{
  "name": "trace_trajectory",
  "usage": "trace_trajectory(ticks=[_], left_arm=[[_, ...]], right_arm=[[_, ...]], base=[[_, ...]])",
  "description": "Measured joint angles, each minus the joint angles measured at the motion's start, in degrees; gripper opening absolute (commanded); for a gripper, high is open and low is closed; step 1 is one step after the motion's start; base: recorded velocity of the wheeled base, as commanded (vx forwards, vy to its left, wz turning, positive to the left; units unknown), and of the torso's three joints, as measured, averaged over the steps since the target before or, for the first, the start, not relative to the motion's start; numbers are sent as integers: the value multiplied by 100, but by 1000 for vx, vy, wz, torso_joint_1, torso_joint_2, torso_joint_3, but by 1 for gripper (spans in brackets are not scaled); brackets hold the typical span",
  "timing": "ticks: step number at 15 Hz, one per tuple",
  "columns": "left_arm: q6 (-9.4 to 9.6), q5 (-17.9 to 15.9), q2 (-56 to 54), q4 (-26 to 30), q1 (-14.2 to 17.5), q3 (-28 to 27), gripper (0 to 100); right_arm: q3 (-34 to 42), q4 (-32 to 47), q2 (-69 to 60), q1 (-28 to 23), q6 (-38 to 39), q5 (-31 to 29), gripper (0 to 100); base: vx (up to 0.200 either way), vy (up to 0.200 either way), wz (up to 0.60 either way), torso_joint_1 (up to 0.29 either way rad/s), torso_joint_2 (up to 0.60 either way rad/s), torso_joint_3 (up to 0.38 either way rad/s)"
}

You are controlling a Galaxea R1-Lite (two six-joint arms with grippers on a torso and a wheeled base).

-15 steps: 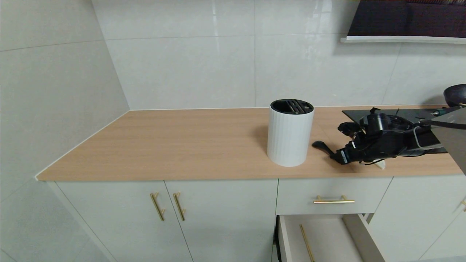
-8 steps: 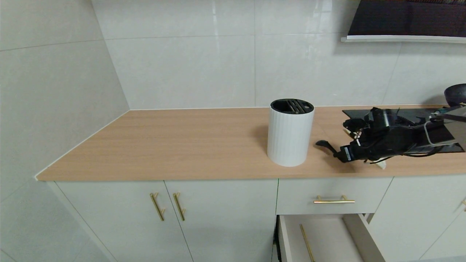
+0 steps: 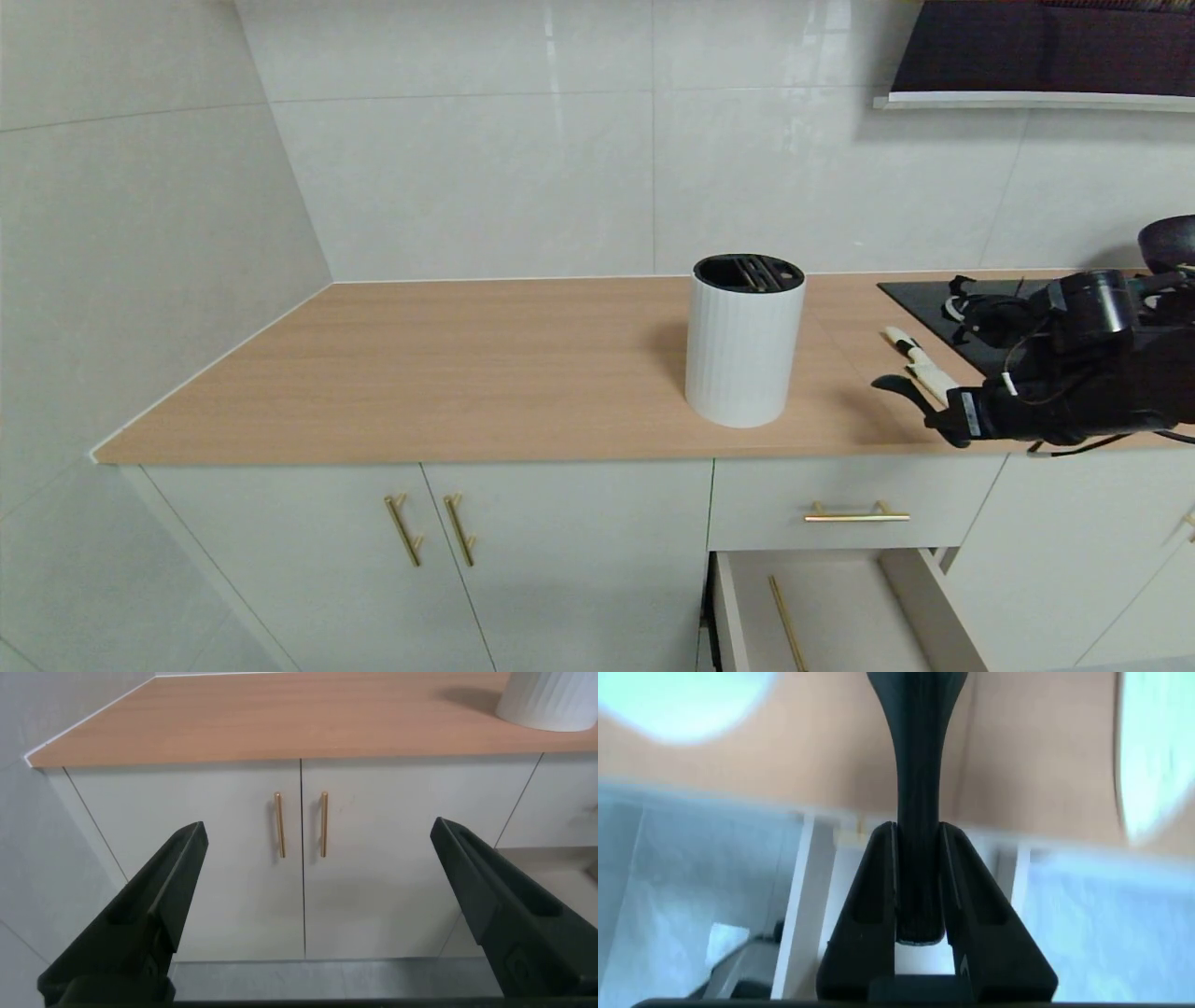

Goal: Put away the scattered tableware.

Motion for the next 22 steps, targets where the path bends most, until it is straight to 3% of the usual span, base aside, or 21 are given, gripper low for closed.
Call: trace_trajectory(ticks=[7, 22], left_arm=[[-2, -2, 0, -2, 0, 0, 100], [0, -2, 0, -2, 0, 0, 100]], right_arm=[[1543, -28, -1304, 40, -4, -22, 0], [1966, -325, -1037, 201, -149, 11, 0]], base=[[0, 0, 0, -160, 396, 237], [0, 0, 0, -146, 468, 323]])
